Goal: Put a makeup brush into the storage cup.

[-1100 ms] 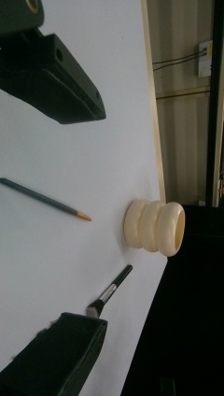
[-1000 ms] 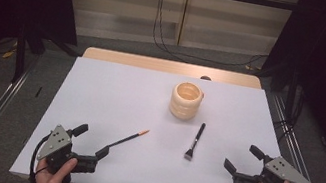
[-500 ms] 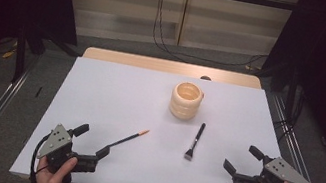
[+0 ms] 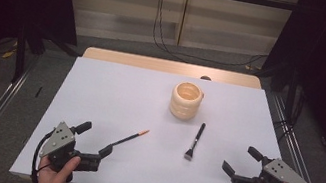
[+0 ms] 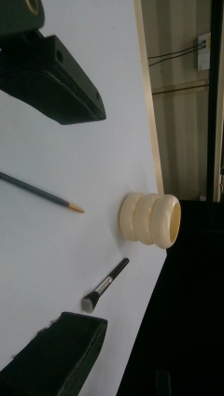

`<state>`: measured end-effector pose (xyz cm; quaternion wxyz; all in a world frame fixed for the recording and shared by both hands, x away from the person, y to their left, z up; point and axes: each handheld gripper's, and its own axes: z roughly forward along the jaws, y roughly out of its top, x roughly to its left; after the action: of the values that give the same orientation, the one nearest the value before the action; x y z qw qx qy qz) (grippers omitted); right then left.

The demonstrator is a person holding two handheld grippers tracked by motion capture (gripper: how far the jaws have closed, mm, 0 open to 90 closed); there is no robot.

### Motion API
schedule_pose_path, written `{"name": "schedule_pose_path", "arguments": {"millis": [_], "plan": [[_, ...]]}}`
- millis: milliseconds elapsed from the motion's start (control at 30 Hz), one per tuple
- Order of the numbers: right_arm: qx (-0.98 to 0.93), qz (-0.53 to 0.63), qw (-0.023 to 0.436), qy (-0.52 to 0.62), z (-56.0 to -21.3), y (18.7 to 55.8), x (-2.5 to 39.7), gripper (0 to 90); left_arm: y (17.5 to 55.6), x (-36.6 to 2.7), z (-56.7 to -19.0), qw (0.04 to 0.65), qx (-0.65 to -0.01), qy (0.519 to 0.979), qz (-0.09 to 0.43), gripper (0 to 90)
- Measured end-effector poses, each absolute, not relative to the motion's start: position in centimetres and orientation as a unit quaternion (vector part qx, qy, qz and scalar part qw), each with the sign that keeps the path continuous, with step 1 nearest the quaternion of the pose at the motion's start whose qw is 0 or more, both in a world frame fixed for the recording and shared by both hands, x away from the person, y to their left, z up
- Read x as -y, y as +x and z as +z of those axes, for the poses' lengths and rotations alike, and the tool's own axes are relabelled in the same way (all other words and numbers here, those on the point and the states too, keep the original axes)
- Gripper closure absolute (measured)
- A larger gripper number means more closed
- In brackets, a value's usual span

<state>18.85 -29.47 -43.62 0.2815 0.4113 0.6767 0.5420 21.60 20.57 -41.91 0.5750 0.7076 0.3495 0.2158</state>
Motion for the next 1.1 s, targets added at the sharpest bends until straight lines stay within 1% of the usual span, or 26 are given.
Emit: {"name": "schedule_pose_path", "arguments": {"millis": [200,333,567,667,767,900,1100], "plan": [[-0.679,0.537,0.284,0.411,-43.6,18.8,29.3,0.0,21.8,-20.2,-41.4,0.579,-0.332,0.714,0.211,2.7],[-0.683,0.538,0.278,0.408,-43.7,18.8,29.2,0.0,22.4,-19.6,-41.2,0.569,-0.328,0.724,0.211,2.3],[-0.683,0.539,0.276,0.409,-43.7,18.8,29.3,0.0,23.8,-18.4,-40.2,0.571,-0.285,0.743,0.202,2.3],[-0.682,0.540,0.277,0.408,-43.7,18.8,29.4,0.0,24.1,-18.1,-40.0,0.570,-0.281,0.745,0.203,2.3],[-0.680,0.541,0.280,0.408,-43.7,18.8,29.4,0.0,24.9,-17.7,-39.8,0.573,-0.273,0.749,0.192,2.3],[-0.682,0.541,0.278,0.407,-43.6,18.8,29.4,0.0,25.6,-17.4,-39.6,0.567,-0.295,0.747,0.182,2.3],[-0.680,0.542,0.279,0.408,-43.7,18.8,29.3,0.0,27.0,-17.1,-39.3,0.552,-0.291,0.759,0.187,2.2]]}}
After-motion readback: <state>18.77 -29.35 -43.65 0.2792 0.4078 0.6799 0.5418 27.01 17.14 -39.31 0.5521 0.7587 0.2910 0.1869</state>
